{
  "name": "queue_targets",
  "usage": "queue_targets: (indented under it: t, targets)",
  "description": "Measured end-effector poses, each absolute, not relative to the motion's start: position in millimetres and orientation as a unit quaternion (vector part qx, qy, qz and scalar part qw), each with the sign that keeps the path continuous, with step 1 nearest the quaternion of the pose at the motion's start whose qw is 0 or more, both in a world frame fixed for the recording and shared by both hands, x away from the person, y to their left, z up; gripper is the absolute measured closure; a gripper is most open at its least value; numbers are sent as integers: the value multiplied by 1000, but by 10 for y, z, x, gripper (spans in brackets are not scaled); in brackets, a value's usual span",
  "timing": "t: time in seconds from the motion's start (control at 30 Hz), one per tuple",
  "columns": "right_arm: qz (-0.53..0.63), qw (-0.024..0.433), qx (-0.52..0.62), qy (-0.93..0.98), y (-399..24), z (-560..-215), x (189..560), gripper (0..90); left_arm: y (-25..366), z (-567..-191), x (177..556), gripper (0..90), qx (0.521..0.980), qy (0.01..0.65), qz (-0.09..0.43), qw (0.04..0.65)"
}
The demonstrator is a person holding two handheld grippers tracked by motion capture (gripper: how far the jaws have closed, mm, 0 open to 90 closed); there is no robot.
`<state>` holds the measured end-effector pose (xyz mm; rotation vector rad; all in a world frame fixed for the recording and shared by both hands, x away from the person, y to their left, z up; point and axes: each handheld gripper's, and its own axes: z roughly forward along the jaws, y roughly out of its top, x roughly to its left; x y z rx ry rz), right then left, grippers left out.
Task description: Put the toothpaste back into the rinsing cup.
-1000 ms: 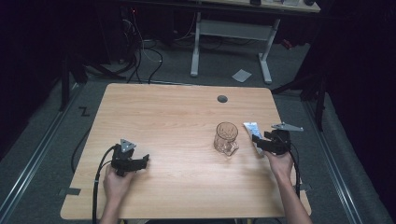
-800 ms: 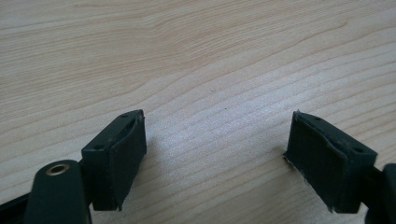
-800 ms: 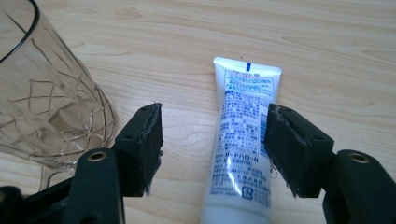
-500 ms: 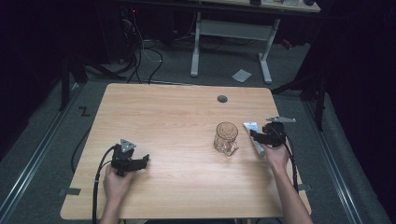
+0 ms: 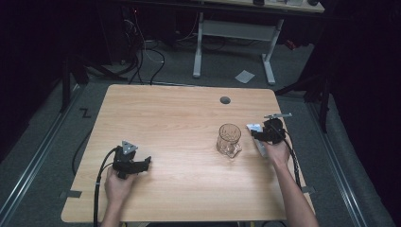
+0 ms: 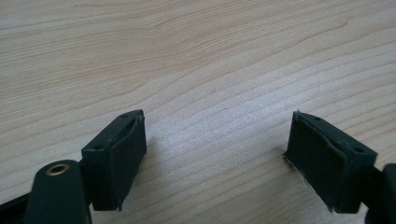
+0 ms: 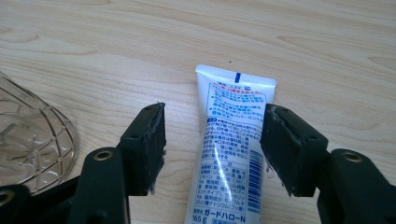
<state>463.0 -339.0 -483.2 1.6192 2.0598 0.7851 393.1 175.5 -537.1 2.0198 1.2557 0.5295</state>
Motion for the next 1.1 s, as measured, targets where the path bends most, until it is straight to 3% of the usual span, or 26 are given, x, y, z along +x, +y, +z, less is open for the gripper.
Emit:
queue_targets:
  t: [1.1]
  targets:
    - [196,184,609,747,-3349,-5015,4878,442,1755,-5371,3931,202,778,484,204,345]
